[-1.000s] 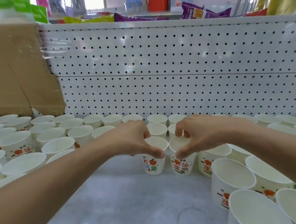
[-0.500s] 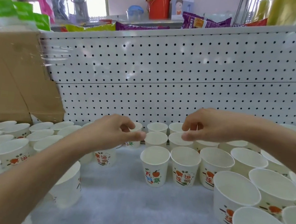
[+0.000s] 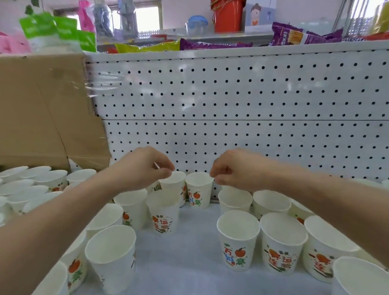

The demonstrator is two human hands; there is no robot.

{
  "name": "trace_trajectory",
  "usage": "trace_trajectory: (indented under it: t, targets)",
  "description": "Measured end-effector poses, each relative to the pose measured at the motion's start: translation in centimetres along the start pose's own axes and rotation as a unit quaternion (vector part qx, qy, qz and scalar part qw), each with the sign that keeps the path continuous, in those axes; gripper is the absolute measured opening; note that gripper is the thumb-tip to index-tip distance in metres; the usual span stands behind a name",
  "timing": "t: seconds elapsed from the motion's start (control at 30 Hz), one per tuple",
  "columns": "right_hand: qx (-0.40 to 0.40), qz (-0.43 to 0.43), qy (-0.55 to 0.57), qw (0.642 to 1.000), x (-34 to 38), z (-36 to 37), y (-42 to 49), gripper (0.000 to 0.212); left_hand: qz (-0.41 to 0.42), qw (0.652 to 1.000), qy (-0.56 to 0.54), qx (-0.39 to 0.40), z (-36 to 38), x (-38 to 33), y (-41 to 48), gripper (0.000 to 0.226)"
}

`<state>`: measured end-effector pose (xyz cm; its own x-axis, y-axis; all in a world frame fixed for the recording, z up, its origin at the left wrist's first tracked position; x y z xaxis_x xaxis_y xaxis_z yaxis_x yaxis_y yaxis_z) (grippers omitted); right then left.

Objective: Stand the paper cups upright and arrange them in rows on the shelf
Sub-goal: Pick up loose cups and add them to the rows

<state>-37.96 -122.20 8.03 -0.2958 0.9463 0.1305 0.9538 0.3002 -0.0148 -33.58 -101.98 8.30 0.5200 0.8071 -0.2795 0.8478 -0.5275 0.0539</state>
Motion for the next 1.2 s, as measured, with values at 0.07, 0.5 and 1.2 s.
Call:
trace_trajectory:
  t: [0.07, 0.5, 1.2]
  targets:
    - [-0.01, 0.001, -0.04, 0.999, 1.0, 0.4, 2.0, 0.023, -0.009, 1.0, 0.025, 0.007, 0.7, 0.5, 1.5, 0.019]
    - [0.072, 0.043, -0.125, 0.989, 0.7, 2.8, 6.2, 0.023, -0.01, 0.989, 0.099, 0.109, 3.2, 2.4, 5.6, 0.027]
    - [-0.005, 0.001, -0.006, 1.0, 2.6, 1.7, 4.0, 0.033, 0.043, 0.995, 0.034, 0.08, -0.2, 2.0, 2.2, 0.023]
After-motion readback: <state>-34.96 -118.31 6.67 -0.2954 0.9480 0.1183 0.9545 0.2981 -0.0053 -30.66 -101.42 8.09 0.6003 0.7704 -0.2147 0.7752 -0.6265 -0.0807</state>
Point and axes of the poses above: each hand's wrist, its own y-axis towards the middle knuckle, its own z-axis out of the palm, x = y × z, the point moved 4 cm from there along y, towards the middle knuckle, and after that the axes turned 10 degrees about x, right-handed, at the moved point
